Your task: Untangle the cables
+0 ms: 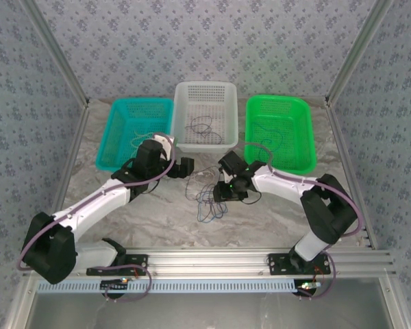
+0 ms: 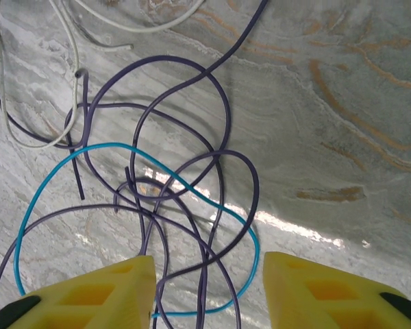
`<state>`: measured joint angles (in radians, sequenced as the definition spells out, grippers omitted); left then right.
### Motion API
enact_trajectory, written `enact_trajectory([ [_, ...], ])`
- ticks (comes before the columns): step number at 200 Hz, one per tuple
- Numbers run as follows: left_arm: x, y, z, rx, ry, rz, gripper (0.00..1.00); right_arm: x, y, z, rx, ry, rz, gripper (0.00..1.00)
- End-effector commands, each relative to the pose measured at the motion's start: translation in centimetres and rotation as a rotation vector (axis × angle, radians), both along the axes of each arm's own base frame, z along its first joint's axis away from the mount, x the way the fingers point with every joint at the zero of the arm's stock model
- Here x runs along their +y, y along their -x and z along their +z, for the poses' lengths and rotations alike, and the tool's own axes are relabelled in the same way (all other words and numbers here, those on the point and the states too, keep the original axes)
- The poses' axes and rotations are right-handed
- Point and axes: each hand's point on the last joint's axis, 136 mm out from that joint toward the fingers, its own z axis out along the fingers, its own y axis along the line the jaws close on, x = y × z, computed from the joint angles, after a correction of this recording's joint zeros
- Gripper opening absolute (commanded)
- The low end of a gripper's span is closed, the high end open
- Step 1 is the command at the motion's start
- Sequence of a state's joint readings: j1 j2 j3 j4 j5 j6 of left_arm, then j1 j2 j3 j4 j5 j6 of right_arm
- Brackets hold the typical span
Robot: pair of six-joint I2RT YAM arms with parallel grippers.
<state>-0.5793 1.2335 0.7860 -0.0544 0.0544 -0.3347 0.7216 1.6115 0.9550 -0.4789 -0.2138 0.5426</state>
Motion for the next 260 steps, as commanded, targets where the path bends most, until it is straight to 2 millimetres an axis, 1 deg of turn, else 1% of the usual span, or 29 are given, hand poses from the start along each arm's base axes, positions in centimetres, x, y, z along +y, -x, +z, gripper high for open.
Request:
enact_trajectory([
  [1,0.0,0.1,1.2,-0.038,0.020,0.007,1.00,0.8,-1.0,0.1,0.000,-0.029,-0.025,0.42],
  [28,0.2,0.1,1.2,-0.043,0.018,0.014,0.99,1.2,-1.3,-0.2,0.011,-0.065,-0.036,0.31],
  [42,0.3,0.2,1.3,-0.046,0.017,0.015,0.99,1.0,-1.3,0.0,-0.005,-0.065,-0.043,0.18],
  [57,0.4,0.2,1.1,-0.043,0.013,0.015,0.99,0.4,-1.6,1.0,-0.055,-0.060,-0.051,0.07],
  [71,0.4,0.3,0.9,-0.039,0.009,0.016,0.99,-0.3,-1.7,2.4,-0.116,-0.044,-0.049,0.00],
  [90,0.4,0.3,0.6,-0.031,0.011,0.016,0.99,-1.0,-1.8,5.8,-0.232,-0.040,-0.023,0.00],
  [111,0.3,0.3,0.7,-0.030,0.021,0.016,1.00,-1.8,-1.7,10.6,-0.374,-0.059,0.022,0.00],
  [123,0.0,0.3,1.0,-0.039,0.034,0.004,0.99,-2.3,-1.5,13.4,-0.444,-0.077,0.033,0.00],
  [139,-1.2,1.0,2.0,-0.076,0.065,-0.061,0.99,-2.6,-1.1,17.0,-0.531,-0.101,0.082,0.00],
  [146,-2.0,1.5,2.5,-0.105,0.077,-0.101,0.99,-2.9,-0.6,17.8,-0.547,-0.090,0.112,0.00],
  [167,-3.8,2.8,4.3,-0.195,0.082,-0.193,0.99,-3.1,0.2,21.4,-0.645,-0.099,0.175,0.00],
  [182,-4.8,3.6,5.1,-0.229,0.088,-0.239,0.99,-2.9,0.7,23.5,-0.698,-0.117,0.215,0.00],
  [192,-5.5,4.1,5.7,-0.247,0.105,-0.272,0.99,-2.6,1.2,24.0,-0.716,-0.131,0.246,0.00],
  [194,-5.6,4.1,5.8,-0.250,0.109,-0.277,0.99,-2.5,1.2,25.1,-0.740,-0.147,0.247,0.00],
  [197,-5.8,4.3,6.0,-0.257,0.115,-0.286,0.99,-2.4,1.3,25.7,-0.752,-0.159,0.251,0.00],
  [219,-7.4,5.3,7.6,-0.319,0.155,-0.360,0.98,-1.4,2.0,27.1,-0.780,-0.213,0.307,0.00],
  [239,-8.8,6.1,8.5,-0.361,0.167,-0.421,0.96,-0.6,2.4,26.8,-0.764,-0.231,0.350,0.00],
  [260,-9.8,6.7,8.9,-0.373,0.178,-0.477,0.89,-0.6,2.2,26.3,-0.755,-0.212,0.344,0.00],
])
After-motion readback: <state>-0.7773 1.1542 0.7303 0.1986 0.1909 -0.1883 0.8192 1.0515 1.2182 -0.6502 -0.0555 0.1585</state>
